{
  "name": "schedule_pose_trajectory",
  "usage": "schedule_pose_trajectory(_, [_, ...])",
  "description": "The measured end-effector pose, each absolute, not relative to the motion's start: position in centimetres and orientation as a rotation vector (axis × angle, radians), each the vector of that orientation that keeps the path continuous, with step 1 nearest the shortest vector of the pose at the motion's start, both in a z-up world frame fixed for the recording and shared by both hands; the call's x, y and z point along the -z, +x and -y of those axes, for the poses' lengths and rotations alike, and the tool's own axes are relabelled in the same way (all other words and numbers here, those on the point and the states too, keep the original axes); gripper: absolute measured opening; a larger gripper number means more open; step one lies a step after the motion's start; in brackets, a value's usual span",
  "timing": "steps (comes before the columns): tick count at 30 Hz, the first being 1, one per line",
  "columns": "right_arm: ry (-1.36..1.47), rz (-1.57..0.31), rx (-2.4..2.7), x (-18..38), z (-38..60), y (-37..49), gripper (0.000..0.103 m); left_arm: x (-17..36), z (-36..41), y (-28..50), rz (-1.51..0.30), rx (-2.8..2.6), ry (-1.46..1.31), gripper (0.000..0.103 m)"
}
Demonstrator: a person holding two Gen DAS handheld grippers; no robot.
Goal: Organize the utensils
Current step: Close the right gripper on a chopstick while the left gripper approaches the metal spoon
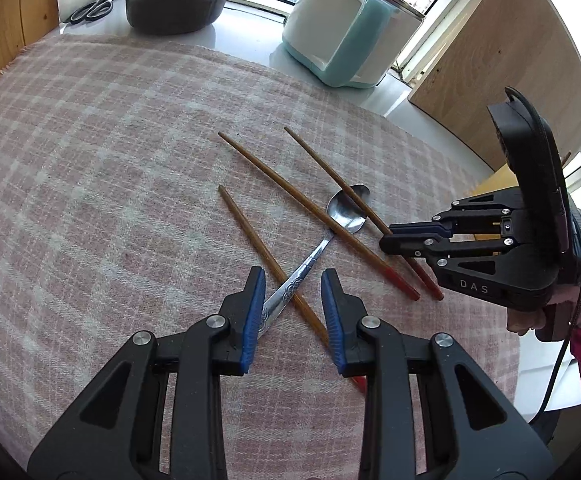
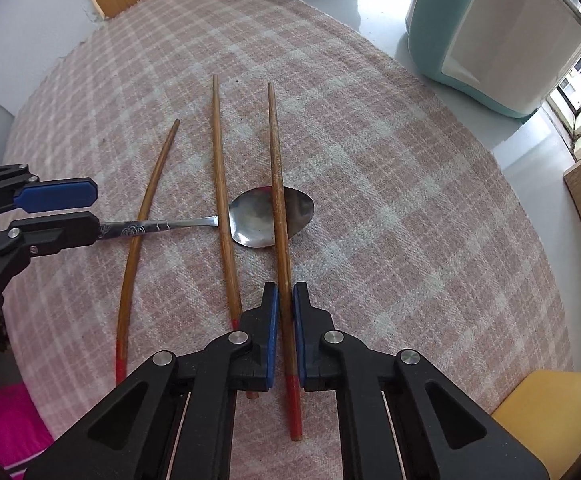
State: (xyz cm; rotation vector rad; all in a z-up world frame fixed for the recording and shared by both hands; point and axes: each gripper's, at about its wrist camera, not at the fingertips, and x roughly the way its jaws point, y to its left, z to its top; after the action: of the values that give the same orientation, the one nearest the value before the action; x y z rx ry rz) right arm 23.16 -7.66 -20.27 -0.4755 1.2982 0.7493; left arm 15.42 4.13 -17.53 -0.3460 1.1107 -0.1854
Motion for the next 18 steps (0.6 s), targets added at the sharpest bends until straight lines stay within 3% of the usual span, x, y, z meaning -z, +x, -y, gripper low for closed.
schedule_pose_trajectory(18, [-0.235,-1.376,-0.735,20.4,12.3,19.3,0.005,20.6,-3.6,23.2,-1.212,0.078,-0.441,0.029])
